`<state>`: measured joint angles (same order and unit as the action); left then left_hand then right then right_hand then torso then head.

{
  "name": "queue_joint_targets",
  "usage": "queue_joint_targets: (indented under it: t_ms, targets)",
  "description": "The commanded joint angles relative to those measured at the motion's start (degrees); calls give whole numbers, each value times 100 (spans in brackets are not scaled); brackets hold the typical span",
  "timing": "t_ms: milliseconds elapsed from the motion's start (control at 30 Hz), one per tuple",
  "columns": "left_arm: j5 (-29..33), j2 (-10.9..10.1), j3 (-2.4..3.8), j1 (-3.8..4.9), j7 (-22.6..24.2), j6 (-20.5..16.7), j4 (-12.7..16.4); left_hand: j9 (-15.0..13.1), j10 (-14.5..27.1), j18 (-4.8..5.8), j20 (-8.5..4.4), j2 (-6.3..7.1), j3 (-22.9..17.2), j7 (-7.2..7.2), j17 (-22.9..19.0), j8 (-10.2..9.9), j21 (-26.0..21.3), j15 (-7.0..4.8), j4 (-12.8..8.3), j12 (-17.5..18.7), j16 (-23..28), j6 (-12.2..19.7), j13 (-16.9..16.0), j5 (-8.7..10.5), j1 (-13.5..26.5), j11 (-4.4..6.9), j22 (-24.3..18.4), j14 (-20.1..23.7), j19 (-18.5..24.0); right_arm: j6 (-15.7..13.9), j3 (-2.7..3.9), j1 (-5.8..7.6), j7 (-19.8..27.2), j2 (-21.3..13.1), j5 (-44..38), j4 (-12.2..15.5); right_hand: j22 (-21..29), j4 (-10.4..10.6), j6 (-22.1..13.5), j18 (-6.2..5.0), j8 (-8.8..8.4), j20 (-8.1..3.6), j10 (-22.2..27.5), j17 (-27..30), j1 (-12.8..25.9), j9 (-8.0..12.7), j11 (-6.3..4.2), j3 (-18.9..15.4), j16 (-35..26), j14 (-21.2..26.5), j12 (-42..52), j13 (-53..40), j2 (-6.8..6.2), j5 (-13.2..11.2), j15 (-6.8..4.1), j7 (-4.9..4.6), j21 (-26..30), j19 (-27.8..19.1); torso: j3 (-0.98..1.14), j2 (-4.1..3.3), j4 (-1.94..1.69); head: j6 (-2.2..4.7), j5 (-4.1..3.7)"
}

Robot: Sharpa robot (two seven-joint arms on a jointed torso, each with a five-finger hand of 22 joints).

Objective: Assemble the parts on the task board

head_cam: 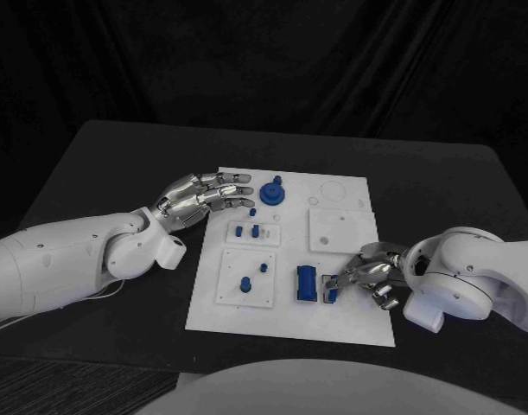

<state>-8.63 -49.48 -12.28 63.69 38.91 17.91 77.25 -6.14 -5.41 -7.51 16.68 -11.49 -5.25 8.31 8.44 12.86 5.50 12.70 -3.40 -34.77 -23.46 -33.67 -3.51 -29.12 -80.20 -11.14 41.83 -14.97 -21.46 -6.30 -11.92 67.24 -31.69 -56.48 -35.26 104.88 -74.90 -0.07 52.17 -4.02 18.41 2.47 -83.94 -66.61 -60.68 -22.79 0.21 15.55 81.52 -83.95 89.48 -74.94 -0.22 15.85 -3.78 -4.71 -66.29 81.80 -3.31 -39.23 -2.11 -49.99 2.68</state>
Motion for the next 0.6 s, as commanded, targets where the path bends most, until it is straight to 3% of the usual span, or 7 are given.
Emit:
queue_joint_targets:
  t_ms: [33, 267, 400, 500, 600]
  targets:
    - [41, 10, 5, -8, 178, 79, 8, 9, 5, 46, -8, -4, -32, 23, -6, -22, 15, 28, 11, 38, 4, -11, 6, -32, 49, -18, -7, 20, -21, 30, -2, -35, -32, 9, -133, -27, -799, 35, -63, -110, 43, -1, -542, 4, 91, -13, -9, -101, -31, -215, -28, -1399, -7, -164, -3, -3, 29, -32, 3, -2, -2, -1, 6]
    - [41, 14, 5, -12, 166, 86, 3, 9, 5, 46, -8, -4, -32, 23, -6, -22, 15, 28, 11, 38, 4, -11, 6, -32, 49, -18, -7, 20, -21, 7, -2, -61, 21, 15, -322, -23, -794, 130, -66, -113, 147, 0, -547, 1, 127, -51, -15, -275, -30, -217, -20, -1408, -23, -499, -6, 8, 48, -32, 7, -3, -2, -1, 14]
    - [41, 19, 5, -15, 152, 90, -7, 9, 5, 46, -8, -4, -32, 23, -6, -22, 15, 28, 11, 38, 4, -11, 6, -32, 49, -18, -7, 20, -21, 14, -2, -65, 68, 24, -580, 1, -793, 226, -131, -114, 278, -7, -543, 8, 200, -114, -23, -474, -32, -215, -24, -1402, -85, -865, -13, 17, 60, -32, 8, -3, 12, -1, 24]
    - [41, 21, 5, -19, 135, 95, -13, 9, 5, 46, -8, -4, -32, 23, -6, -22, 15, 28, 11, 38, 4, -11, 6, -32, 49, -18, -7, 20, -21, 58, -2, -67, 80, 33, -670, 21, -797, 313, -153, -112, 390, -15, -549, 0, 271, -170, -36, -650, -28, -217, -16, -1412, -123, -808, -23, 35, 53, -26, 7, -4, 11, -1, 20]
    - [41, 24, 5, -24, 122, 101, -18, 10, 7, 49, -9, -1, -42, 27, -7, -24, 13, 29, 10, 43, 2, -8, 6, -31, 61, -18, -9, 22, -17, 117, -2, -69, 75, 40, -716, 36, -795, 368, -166, -115, 476, -21, -546, 0, 306, -221, -47, -764, -28, -215, -20, -1406, -131, -900, -31, 50, 67, -29, 8, -5, 11, -1, 9]
